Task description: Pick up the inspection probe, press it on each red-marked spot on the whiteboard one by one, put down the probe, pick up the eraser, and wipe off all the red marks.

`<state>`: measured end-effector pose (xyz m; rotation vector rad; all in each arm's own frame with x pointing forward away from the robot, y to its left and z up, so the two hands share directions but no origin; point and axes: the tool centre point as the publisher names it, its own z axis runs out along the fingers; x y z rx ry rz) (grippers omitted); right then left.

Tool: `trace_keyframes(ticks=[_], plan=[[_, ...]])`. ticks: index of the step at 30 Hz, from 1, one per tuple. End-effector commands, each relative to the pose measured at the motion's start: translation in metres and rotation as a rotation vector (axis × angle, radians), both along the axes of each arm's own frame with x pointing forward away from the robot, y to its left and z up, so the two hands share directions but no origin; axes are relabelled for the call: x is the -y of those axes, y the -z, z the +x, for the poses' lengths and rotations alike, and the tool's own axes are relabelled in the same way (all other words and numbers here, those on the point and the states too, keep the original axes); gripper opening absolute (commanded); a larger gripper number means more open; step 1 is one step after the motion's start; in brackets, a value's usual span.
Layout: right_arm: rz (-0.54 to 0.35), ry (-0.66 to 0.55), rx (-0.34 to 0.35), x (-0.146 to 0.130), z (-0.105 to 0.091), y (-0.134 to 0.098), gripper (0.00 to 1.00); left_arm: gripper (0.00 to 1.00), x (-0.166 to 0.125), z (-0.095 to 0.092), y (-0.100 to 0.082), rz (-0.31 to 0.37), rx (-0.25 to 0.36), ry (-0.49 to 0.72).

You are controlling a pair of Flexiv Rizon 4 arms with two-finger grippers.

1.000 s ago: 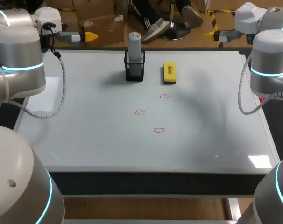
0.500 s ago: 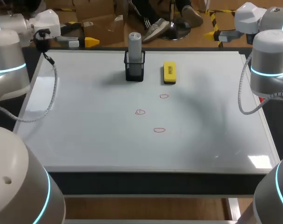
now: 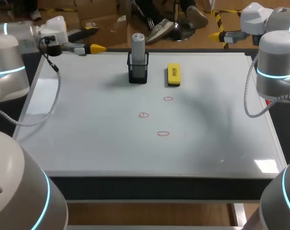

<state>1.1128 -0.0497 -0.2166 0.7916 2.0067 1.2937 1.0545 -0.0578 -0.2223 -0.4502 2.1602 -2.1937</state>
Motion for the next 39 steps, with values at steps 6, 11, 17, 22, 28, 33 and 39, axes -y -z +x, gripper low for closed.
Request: trace_keyframes(ticks=[6,11,17,22,28,33,39], plan=[[0.0,-0.001,-0.001,0.0,0.001,0.0,1.0,1.0,0.034,0.007,0.018,-0.04,0.005,0.148],[0.0,-0.001,-0.001,0.0,0.001,0.0,1.0,1.0,0.047,0.012,0.026,-0.046,0.009,0.156],[0.0,-0.001,-0.001,0.0,0.001,0.0,1.0,1.0,0.063,0.023,0.034,-0.06,0.024,0.168],[0.0,-0.001,-0.001,0.0,0.001,0.0,1.0,1.0,0.078,0.028,0.037,-0.07,0.03,0.184],[0.0,-0.001,-0.001,0.0,0.001,0.0,1.0,1.0,0.096,0.032,0.04,-0.079,0.036,0.191],[0.0,-0.001,-0.001,0.0,0.001,0.0,1.0,1.0,0.11,0.038,0.046,-0.056,0.051,0.193],[0.0,-0.001,-0.001,0.0,0.001,0.0,1.0,1.0,0.124,0.04,0.05,-0.053,0.058,0.199]])
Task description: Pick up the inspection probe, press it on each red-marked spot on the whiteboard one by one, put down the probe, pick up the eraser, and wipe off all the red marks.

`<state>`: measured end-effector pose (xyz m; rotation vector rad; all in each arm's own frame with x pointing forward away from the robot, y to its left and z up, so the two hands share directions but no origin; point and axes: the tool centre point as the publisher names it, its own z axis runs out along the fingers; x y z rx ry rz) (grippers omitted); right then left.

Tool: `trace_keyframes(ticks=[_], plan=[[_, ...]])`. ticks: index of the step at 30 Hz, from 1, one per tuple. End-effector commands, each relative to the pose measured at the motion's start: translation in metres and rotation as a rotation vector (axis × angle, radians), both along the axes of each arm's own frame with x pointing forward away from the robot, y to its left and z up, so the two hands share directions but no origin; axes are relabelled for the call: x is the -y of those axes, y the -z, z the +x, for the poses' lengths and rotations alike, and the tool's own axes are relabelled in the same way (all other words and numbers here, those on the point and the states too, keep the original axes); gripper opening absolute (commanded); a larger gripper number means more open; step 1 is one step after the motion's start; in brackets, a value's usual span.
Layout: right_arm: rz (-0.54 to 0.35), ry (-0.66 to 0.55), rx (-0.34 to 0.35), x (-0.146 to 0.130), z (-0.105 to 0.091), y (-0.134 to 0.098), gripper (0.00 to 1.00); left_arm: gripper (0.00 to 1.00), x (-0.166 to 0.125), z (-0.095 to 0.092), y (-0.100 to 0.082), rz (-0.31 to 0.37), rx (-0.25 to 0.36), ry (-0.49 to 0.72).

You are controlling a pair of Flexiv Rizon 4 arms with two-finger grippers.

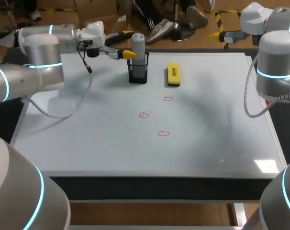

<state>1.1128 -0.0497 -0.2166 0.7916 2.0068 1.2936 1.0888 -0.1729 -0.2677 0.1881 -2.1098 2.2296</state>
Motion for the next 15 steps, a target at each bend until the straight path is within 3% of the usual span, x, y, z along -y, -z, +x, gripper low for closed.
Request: trace_keyframes(ticks=[1,4,15], plan=[[0.0,-0.001,-0.001,0.0002,0.0005,0.0001,1.0,1.0,0.0114,0.0056,0.0057,0.011,0.008,0.018],[0.0,-0.001,-0.001,0.0002,0.0005,0.0001,1.0,1.0,0.0161,0.0022,0.0056,0.04,0.029,0.022],[0.0,-0.001,-0.001,0.0002,0.0005,0.0001,1.0,1.0,0.0182,0.0027,0.0031,0.05,0.034,0.011]])
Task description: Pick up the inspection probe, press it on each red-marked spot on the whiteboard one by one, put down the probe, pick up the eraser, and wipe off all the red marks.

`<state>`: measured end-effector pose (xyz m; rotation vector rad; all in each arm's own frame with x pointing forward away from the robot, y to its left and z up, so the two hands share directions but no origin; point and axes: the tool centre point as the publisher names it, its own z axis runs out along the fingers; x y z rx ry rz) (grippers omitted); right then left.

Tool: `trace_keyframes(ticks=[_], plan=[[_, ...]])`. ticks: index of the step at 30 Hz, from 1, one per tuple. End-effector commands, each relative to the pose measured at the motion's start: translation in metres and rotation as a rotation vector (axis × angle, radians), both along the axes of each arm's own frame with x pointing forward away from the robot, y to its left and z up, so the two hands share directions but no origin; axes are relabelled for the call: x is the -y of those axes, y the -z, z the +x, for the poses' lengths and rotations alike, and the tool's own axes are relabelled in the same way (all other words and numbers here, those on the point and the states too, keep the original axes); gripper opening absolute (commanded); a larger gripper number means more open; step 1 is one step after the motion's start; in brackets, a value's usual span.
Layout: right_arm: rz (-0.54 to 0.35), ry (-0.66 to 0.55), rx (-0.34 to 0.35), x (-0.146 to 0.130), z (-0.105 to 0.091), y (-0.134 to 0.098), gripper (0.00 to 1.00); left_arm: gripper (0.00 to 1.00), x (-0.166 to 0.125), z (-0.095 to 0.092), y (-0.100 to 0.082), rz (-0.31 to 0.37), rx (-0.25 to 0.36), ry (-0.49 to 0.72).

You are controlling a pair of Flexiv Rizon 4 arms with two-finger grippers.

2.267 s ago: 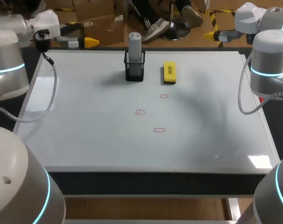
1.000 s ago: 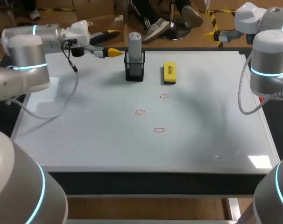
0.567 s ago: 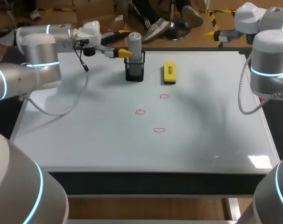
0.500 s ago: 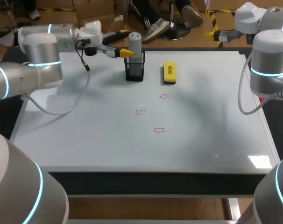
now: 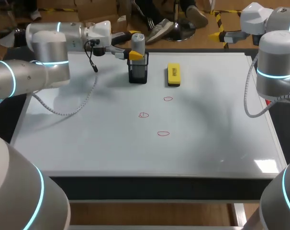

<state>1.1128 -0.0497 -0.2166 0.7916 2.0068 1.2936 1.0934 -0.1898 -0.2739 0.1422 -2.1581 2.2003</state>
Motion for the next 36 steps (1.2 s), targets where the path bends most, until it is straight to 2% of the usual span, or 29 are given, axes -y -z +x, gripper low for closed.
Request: trace_keyframes(ticks=[1,4,5,8,10,11,12,13,14,15,16,23,36], plan=[[0.0,-0.001,-0.001,0.0,0.001,0.0,1.0,1.0,0.002,-0.002,-0.003,0.022,0.009,-0.004],[0.0,-0.001,-0.001,0.0,0.001,0.0,1.0,1.0,0.003,0.0,-0.002,0.028,0.01,0.005],[0.0,-0.001,-0.001,0.0,0.001,0.0,1.0,0.95,0.003,0.0,-0.002,0.029,0.011,0.007],[0.0,-0.001,-0.001,0.0,0.001,0.0,1.0,0.91,0.003,0.0,-0.002,0.033,0.012,0.01],[0.0,-0.001,-0.001,0.0,0.001,0.0,1.0,0.8,0.004,-0.001,-0.002,0.035,0.011,0.01],[0.0,-0.001,-0.001,0.0,0.001,0.0,1.0,0.6,0.004,-0.001,-0.001,0.035,0.01,0.011],[0.0,-0.001,-0.001,0.0,0.001,0.0,1.0,0.49,0.004,-0.001,0.0,0.037,0.009,0.01],[0.0,-0.001,-0.001,0.0,0.001,0.0,1.0,0.41,0.003,-0.001,0.0,0.037,0.008,0.01],[0.0,-0.001,-0.001,0.0,0.001,0.0,1.0,0.26,0.003,-0.001,0.001,0.037,0.007,0.01],[0.0,-0.001,-0.001,0.0,0.001,0.0,1.0,0.05,0.003,-0.001,0.001,0.037,0.006,0.01],[0.0,-0.001,-0.001,0.0,0.001,0.0,1.0,0.0,0.002,-0.001,0.002,0.036,0.005,0.01],[0.0,-0.001,-0.001,0.0,0.001,0.0,1.0,0.0,-0.002,-0.004,0.001,0.03,0.009,0.021],[0.0,-0.001,-0.001,0.0,0.001,0.0,1.0,0.0,-0.01,-0.014,-0.021,-0.007,0.018,0.018]])
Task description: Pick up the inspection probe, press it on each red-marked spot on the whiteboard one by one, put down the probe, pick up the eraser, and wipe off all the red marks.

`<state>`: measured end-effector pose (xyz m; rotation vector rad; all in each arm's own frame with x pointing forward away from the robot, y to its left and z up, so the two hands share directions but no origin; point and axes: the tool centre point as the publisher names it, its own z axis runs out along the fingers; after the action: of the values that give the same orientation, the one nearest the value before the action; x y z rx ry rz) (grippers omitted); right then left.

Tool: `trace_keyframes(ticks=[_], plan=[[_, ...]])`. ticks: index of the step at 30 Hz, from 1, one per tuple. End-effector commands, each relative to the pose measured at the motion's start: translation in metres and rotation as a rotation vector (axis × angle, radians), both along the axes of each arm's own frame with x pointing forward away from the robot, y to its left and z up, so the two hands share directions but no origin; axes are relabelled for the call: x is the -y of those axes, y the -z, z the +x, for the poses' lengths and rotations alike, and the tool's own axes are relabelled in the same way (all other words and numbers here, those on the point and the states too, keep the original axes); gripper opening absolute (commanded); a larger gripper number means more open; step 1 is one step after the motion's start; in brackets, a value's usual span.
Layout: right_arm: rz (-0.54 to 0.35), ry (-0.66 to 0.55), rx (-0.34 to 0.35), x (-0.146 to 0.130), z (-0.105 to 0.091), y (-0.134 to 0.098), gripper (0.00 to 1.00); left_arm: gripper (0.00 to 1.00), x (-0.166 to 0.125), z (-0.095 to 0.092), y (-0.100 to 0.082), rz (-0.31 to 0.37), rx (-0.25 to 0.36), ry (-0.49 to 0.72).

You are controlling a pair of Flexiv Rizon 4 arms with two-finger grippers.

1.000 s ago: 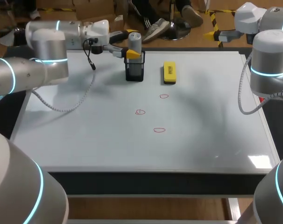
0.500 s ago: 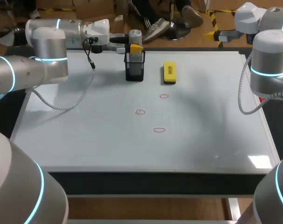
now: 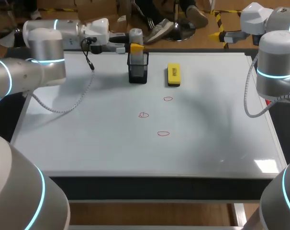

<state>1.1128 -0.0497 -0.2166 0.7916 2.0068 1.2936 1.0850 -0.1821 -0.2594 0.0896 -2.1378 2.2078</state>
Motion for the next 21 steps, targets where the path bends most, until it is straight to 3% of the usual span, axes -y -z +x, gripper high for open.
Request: trace_keyframes(ticks=[1,21], plan=[[0.0,-0.001,-0.001,0.0,0.001,0.0,1.0,0.0,-0.001,-0.006,-0.009,0.009,0.003,-0.012],[0.0,-0.001,-0.001,0.0,0.001,0.0,1.0,0.0,-0.003,-0.006,-0.061,0.018,0.039,-0.014]])
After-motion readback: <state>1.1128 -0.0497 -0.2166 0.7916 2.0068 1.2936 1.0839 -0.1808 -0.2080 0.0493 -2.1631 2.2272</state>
